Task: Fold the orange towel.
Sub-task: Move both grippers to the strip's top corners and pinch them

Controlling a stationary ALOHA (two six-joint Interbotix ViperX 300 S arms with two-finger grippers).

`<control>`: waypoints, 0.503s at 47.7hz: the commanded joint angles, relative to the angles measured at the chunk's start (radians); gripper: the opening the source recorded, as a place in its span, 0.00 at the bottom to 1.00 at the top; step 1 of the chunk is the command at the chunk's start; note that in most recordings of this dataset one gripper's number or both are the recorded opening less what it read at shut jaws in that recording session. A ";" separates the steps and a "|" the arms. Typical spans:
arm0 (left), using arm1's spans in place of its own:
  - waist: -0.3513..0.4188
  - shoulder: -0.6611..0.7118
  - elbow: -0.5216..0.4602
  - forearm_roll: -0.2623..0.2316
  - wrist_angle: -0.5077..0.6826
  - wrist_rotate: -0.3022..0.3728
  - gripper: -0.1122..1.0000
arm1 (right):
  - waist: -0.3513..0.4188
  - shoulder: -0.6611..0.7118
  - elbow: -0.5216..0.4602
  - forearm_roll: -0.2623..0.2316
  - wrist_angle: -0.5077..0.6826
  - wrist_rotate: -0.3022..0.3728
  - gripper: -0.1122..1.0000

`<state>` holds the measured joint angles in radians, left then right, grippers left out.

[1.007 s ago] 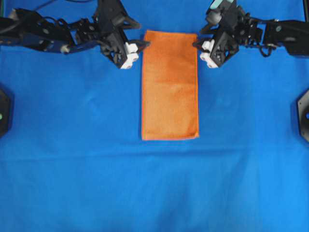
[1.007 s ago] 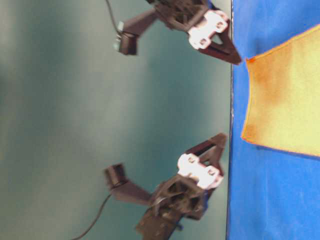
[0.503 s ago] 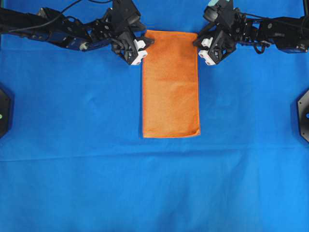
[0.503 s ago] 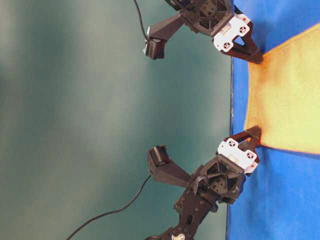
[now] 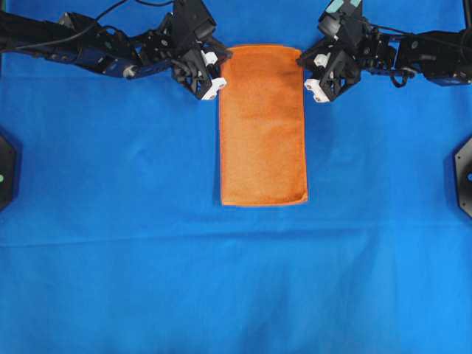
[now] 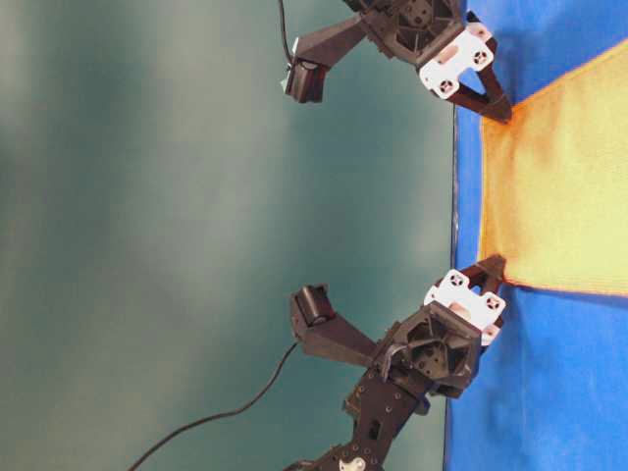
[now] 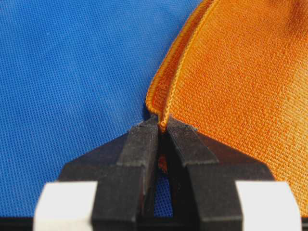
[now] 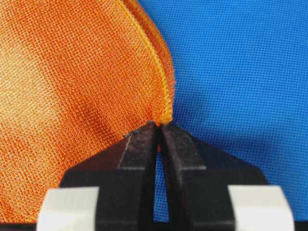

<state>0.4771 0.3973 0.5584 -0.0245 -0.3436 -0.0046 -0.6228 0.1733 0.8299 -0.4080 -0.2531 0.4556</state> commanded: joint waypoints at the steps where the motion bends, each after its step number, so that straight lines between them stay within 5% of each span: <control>1: 0.005 -0.031 -0.012 0.002 -0.005 0.021 0.11 | -0.003 -0.034 -0.003 0.009 -0.003 0.002 0.13; 24: 0.061 -0.066 -0.038 0.002 0.000 0.075 0.11 | -0.037 -0.054 -0.041 0.009 -0.002 -0.008 0.13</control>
<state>0.5292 0.3697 0.5354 -0.0215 -0.3405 0.0690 -0.6519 0.1534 0.8023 -0.4019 -0.2531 0.4495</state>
